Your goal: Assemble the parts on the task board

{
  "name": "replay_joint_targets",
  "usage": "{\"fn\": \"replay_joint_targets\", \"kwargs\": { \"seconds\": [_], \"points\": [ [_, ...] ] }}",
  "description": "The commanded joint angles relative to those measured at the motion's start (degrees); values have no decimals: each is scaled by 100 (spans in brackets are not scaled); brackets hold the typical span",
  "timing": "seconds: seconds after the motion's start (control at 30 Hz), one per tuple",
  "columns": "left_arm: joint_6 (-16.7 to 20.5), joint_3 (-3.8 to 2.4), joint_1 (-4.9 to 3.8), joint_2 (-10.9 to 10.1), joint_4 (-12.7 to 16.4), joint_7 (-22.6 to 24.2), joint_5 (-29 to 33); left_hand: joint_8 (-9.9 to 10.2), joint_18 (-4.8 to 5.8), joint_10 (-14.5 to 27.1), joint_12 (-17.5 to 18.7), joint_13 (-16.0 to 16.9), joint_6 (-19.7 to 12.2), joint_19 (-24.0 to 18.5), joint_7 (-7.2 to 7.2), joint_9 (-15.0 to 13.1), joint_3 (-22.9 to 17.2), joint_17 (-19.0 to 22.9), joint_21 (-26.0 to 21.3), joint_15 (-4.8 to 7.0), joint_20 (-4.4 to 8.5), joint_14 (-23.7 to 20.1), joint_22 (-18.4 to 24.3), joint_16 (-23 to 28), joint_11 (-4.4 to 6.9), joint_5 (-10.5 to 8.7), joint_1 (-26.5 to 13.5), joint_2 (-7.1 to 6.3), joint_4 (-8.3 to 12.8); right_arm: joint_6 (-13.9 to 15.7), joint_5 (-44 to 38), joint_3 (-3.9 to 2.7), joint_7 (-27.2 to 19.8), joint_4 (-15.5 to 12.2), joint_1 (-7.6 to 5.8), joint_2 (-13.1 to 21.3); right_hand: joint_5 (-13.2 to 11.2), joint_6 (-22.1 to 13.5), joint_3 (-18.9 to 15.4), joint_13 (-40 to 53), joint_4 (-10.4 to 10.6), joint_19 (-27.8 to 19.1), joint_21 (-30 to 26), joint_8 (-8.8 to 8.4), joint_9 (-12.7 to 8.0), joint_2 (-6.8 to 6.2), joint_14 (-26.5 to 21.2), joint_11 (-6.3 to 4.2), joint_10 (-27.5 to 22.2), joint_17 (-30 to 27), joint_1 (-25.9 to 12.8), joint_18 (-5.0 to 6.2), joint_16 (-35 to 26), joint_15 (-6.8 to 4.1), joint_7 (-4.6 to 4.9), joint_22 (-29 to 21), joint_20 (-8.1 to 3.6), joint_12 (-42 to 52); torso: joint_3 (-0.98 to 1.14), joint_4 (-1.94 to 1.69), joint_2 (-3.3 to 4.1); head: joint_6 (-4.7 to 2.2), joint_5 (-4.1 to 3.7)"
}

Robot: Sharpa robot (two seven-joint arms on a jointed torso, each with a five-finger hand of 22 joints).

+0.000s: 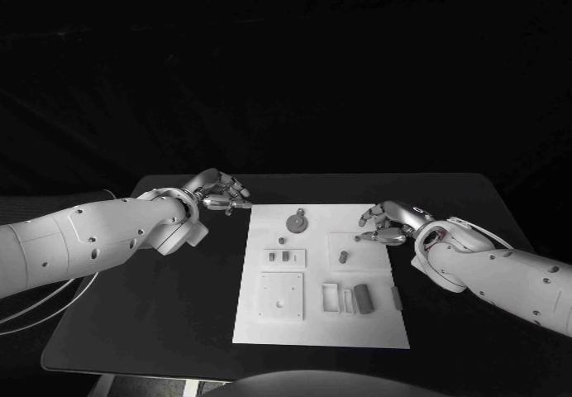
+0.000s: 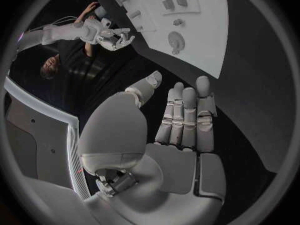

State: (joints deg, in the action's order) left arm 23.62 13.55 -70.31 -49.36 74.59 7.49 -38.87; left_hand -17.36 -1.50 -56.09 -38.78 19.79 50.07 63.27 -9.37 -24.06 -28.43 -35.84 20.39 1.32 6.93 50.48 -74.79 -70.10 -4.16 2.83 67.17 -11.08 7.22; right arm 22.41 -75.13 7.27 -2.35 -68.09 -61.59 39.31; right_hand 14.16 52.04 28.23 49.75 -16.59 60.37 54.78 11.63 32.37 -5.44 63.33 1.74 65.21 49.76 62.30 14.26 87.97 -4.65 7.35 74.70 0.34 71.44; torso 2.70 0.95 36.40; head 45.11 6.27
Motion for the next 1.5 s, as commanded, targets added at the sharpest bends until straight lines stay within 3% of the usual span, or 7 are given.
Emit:
{"fn": "replay_joint_targets", "kwargs": {
  "seconds": [0.03,0.27,0.63,0.87,1.0,1.23,1.5],
  "points": [
    [-37,-5,-3,8,12,87,44,-9,-190,-29,40,-8,13,5,-45,-6,16,8,-32,22,12,-14,7,18,-2,26,-10,63,17,-102,-303,-1,58,46,12,-21,-25,-137,-38,8,-8,-47,-19,-23,-7,-57,-8,8,-27,8,-9,74,-29,43,100,-2,13,-2,2,-2,-1,7,6],
    [-35,-5,-3,5,12,117,55,-8,-189,-30,43,-8,12,4,-46,-5,18,8,-35,21,12,-15,7,20,-3,26,-13,64,18,-12,-386,5,59,136,52,-78,-31,-138,-44,10,-7,-45,-18,-24,-13,-77,-8,11,-29,11,-24,74,-26,48,103,-1,16,4,-2,6,-2,4,-13],
    [-162,-6,-3,5,-5,359,423,3,-177,-5,86,-19,-8,-31,-55,2,53,25,-82,6,2,-50,17,56,-18,28,-56,64,28,390,403,4,-522,162,63,-16,-33,-144,-43,11,-5,-38,-16,-28,-20,-89,-6,15,-29,12,-39,74,-23,51,107,-1,16,10,-8,19,-10,-159,-334],
    [-398,-8,-4,-3,-48,548,782,9,-164,96,812,-405,-104,-442,-97,-11,93,666,-989,-363,-347,-224,747,1378,-223,49,-309,131,242,456,884,-2,-780,56,60,118,-29,-139,-35,7,-8,-56,-30,-25,-25,-95,-20,16,-44,9,-45,74,-34,54,108,-4,21,3,-1,61,-18,-247,-408],
    [-597,-9,-4,15,-89,634,869,-21,-222,-42,1342,-655,-150,-460,-58,-46,206,942,-1463,-540,-529,-73,1232,2258,-283,33,-506,212,498,232,814,-3,-741,129,60,36,-33,-135,-35,5,-10,-64,-34,-23,-27,-101,-27,17,-49,8,-49,74,-38,55,108,-4,24,1,-10,122,-32,-282,-448],
    [-659,-10,-4,49,-130,654,872,-41,-243,-226,1663,-770,-175,-349,-40,-68,297,925,-1634,-560,-563,112,1465,2646,-284,20,-620,296,685,87,470,-3,-688,225,62,-84,-54,-110,-33,5,-10,-64,-34,-8,-27,-84,-29,12,-48,9,-53,74,-37,52,103,-3,26,8,-2,164,-34,-248,-436],
    [-681,-10,-4,86,-139,658,872,-47,-243,-282,1735,-787,-172,-314,-59,-72,309,883,-1642,-554,-559,163,1507,2715,-283,22,-626,316,736,21,-19,-3,-488,432,69,-274,-66,-84,-33,7,-11,-51,-26,8,-25,-72,-20,4,-37,13,-47,74,-28,45,95,0,23,20,-7,141,-34,-183,-442]
  ]
}}
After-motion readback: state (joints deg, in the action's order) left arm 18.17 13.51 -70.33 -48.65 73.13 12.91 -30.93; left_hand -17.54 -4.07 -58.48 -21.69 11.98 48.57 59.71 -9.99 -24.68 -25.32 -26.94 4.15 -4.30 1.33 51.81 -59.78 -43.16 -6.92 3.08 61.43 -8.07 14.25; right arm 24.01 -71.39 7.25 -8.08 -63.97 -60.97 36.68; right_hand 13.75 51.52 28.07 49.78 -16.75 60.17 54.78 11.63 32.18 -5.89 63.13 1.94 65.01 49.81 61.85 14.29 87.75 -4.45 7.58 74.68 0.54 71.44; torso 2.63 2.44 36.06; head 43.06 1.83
